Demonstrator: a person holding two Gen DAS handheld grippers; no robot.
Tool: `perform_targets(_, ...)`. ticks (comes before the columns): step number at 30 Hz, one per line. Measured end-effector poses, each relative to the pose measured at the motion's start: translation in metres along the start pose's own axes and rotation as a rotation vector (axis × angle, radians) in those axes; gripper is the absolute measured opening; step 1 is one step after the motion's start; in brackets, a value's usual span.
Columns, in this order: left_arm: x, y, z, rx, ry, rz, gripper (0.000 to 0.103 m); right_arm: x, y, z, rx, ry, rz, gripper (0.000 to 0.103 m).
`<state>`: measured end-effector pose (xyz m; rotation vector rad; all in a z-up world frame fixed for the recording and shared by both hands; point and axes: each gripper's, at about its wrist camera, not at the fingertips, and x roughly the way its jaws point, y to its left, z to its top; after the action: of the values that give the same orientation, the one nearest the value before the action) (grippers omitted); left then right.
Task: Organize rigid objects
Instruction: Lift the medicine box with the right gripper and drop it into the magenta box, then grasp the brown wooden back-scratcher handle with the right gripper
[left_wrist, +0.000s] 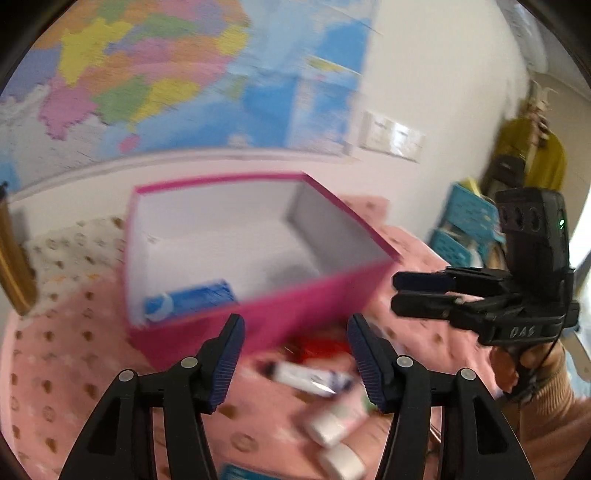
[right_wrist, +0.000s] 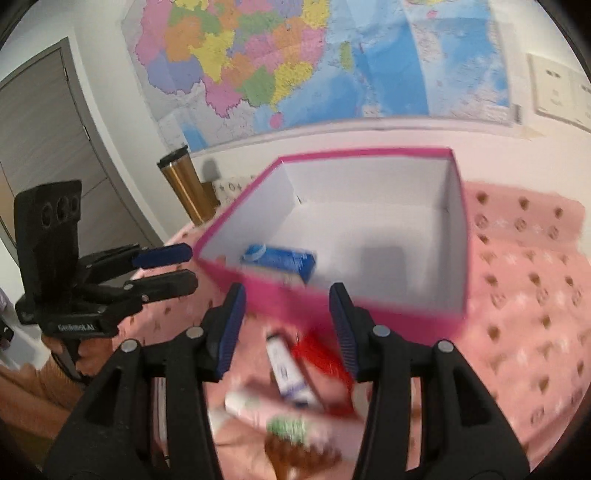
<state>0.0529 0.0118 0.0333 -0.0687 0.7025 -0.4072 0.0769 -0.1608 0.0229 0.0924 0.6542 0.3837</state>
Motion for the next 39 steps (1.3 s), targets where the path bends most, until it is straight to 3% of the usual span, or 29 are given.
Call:
perform_targets(5,0.02,-0.021,-0.025,0.01,0.08,-0.064,0.059,-0.01,0.001,-0.06,0.009,0.111,-0.047,0.049)
perform_targets(13,0.037,-0.041,-0.051,0.007,0.16,-0.082,0.059,-0.007,0.013,-0.113,0.031,0.211,-0.068,0.047)
perform_targets(15,0.035,-0.044,-0.055,0.004,0.162,-0.08,0.059,-0.002,0.017,-0.118,0.012,0.217,-0.084,0.041)
perform_targets(24,0.029,-0.043,-0.066,-0.01,0.173,-0.065,0.059,0.008,0.024,-0.117,-0.035,0.178,-0.182,0.04)
perform_targets(28,0.031,-0.047,-0.071,-0.011,0.189,-0.078,0.059,0.004,0.016,-0.116,0.009,0.157,-0.194,0.027)
perform_targets(34,0.036,-0.066,-0.075,0.024,0.205,-0.139,0.059,-0.011,-0.01,-0.118,0.151,0.106,-0.125,0.021)
perform_targets(39,0.05,-0.085,-0.077,0.064,0.236,-0.223,0.059,-0.017,-0.016,-0.112,0.181,0.066,-0.066,0.018)
